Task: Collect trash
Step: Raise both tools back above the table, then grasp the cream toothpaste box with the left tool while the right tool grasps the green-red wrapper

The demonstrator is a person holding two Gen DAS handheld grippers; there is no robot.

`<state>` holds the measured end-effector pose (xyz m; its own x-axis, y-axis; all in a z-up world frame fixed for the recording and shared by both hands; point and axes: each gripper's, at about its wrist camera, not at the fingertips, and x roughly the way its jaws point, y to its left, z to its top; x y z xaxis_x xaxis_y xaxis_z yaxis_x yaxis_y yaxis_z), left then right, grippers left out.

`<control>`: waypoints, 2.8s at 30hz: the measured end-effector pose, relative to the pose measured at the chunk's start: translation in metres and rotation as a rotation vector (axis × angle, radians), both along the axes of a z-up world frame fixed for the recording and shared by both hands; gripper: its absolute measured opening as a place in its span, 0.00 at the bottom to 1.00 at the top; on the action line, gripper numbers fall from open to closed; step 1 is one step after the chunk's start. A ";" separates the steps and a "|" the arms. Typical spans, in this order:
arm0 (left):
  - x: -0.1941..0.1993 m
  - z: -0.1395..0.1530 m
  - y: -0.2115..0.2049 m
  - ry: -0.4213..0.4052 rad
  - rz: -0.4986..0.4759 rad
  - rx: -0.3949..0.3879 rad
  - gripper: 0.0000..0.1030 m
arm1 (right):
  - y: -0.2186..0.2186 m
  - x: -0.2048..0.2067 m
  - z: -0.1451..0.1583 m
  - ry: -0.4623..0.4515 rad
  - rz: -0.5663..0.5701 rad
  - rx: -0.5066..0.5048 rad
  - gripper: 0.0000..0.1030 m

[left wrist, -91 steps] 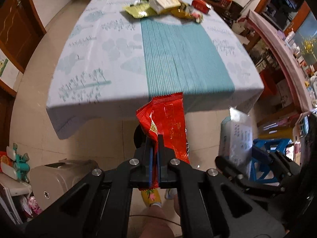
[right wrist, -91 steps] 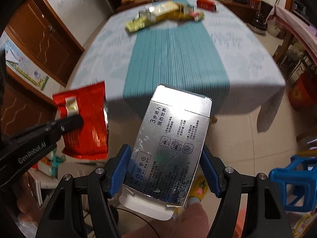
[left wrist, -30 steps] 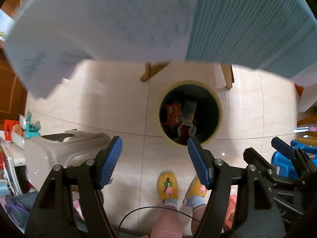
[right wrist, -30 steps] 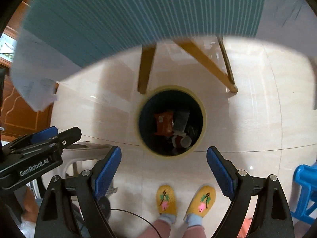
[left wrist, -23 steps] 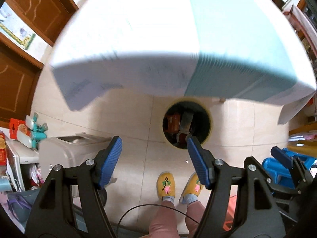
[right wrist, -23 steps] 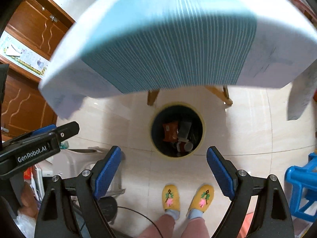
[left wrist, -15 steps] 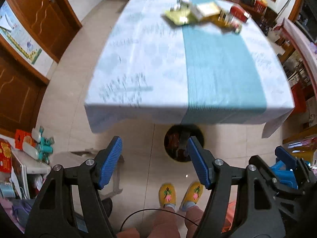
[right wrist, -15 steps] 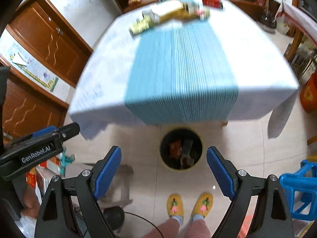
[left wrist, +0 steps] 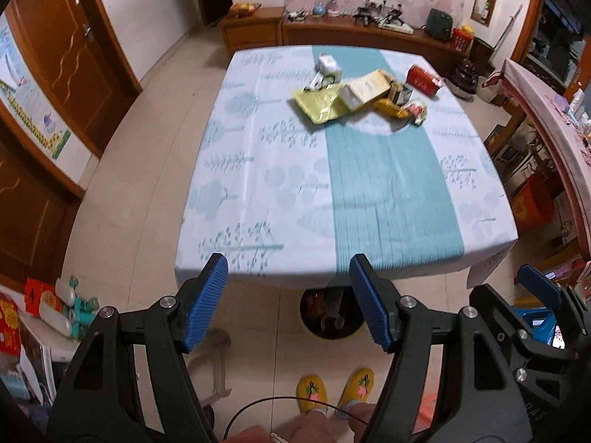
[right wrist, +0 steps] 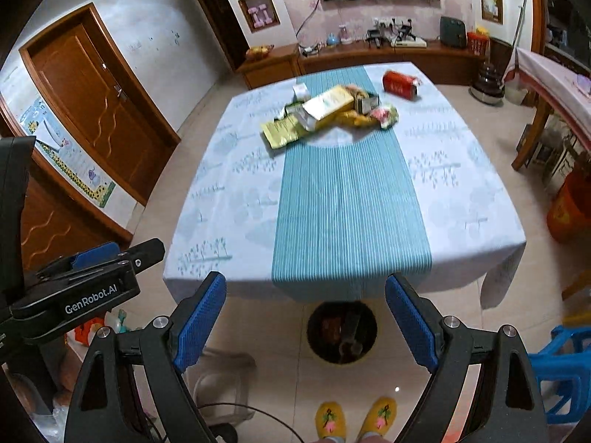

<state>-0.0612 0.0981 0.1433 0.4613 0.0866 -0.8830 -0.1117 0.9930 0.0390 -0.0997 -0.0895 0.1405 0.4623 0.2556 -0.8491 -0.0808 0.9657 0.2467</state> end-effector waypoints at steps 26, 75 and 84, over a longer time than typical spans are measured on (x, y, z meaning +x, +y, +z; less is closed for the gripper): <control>0.272 -0.021 -0.070 -0.004 -0.069 -0.001 0.64 | -0.113 0.287 -0.077 0.131 -0.044 0.095 0.76; 0.458 -0.159 -0.124 0.298 -0.147 0.120 0.57 | -0.154 0.456 -0.219 0.320 -0.079 0.256 0.24; 0.397 -0.114 -0.123 0.250 -0.157 0.041 0.57 | -0.168 0.415 -0.177 0.273 -0.075 0.262 0.24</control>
